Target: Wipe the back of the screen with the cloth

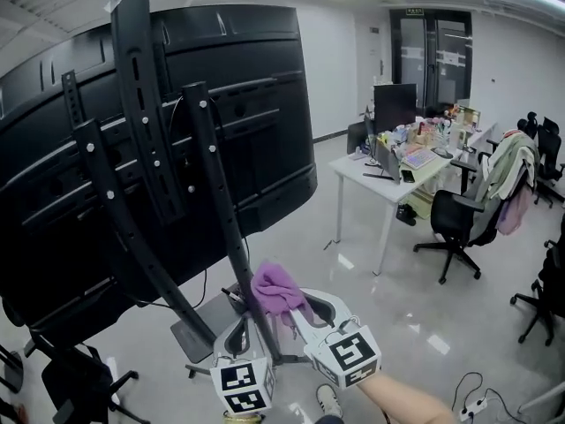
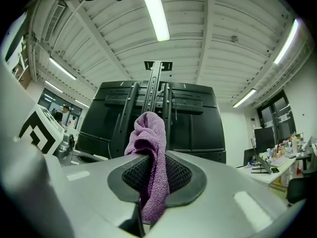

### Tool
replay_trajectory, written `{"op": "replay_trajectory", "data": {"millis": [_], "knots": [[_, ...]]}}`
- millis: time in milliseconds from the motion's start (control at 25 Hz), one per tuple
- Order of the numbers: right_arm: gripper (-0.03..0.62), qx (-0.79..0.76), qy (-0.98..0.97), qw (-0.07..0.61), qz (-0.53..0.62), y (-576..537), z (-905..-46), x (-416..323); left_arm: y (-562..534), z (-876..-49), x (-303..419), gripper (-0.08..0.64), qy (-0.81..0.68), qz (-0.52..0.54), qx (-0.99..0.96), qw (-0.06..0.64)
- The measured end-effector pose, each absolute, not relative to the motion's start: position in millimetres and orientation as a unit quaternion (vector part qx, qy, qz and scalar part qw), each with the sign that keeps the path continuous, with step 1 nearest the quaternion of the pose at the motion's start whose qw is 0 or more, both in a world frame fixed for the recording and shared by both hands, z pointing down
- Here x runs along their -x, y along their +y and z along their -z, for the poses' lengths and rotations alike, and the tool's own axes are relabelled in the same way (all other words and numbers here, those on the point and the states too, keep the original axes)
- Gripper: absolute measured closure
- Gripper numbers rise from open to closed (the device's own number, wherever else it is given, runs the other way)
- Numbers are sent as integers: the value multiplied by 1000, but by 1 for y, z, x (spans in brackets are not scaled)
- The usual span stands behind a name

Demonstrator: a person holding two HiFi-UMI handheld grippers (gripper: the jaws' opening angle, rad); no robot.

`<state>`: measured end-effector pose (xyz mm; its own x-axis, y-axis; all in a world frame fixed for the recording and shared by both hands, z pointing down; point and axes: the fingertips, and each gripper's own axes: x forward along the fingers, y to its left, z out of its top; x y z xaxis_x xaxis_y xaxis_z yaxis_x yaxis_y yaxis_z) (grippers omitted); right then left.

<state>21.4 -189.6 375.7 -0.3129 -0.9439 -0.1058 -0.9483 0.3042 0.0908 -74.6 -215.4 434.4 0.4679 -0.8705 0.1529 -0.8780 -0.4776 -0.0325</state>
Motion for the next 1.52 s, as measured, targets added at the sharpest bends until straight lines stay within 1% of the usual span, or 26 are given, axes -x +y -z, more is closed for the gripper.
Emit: {"op": "replay_trajectory", "data": {"millis": [280,520,720,1000,1200,1400,1520], "knots": [[537,580,812,12,-70,-290,-372,-75,-307,-428,4,552,-509,-80,-857,12],[537,555,828,3,-77,-391,-367,-101,-381,-412,-25,552,-537,-57,-842,12],[537,532,843,-1,-82,-455,-372,-101,-415,-420,-36,552,-551,-63,-832,17],[537,485,871,13,-74,-513,-376,-72,-437,-426,-40,552,-583,-86,-808,8],[537,439,896,9,-75,-528,-379,-64,-445,-424,-39,552,-636,-86,-767,12],[537,402,912,2,-80,-541,-379,-79,-459,-424,-48,552,-674,-80,-734,26],[537,399,912,3,-91,-553,-376,-112,-473,-425,-67,552,-682,-78,-726,34]]}}
